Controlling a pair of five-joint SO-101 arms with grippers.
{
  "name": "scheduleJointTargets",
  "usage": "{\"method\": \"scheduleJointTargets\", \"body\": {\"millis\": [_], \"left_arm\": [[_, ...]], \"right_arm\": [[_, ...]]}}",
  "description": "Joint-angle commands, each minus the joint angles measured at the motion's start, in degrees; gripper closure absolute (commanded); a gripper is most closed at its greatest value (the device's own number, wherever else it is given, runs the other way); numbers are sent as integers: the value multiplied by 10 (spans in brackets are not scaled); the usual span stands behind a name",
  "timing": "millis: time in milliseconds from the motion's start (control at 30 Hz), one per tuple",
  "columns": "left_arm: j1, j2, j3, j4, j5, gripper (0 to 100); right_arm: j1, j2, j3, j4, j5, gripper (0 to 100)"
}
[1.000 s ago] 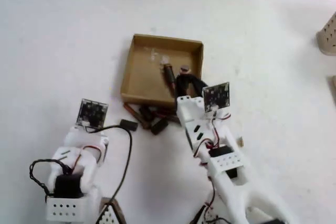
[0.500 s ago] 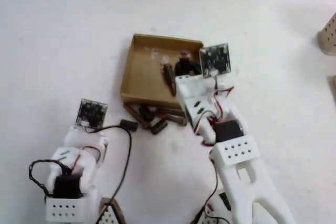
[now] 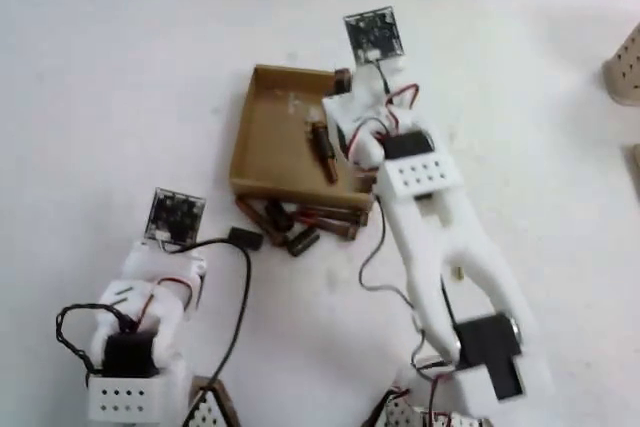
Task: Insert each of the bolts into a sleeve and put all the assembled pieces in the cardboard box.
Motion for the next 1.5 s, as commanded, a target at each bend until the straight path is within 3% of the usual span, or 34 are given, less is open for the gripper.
{"method": "scheduleJointTargets", "body": {"millis": [0,300,400,733,933,1133,1467], "left_arm": [[-5,-6,0,4,-5,976],[-5,-6,0,3,-5,976],[-5,-6,0,2,-5,976],[-5,-6,0,2,-5,976],[-5,-6,0,1,-5,976],[-5,-6,0,1,-5,976],[-5,-6,0,1,-75,976]], "right_arm": [[7,71,-118,58,9,978],[24,265,-320,209,11,977],[24,324,-381,254,41,977],[22,450,-527,317,57,963],[20,455,-547,342,56,807],[24,427,-553,349,56,895],[-19,291,-549,529,62,936]]}}
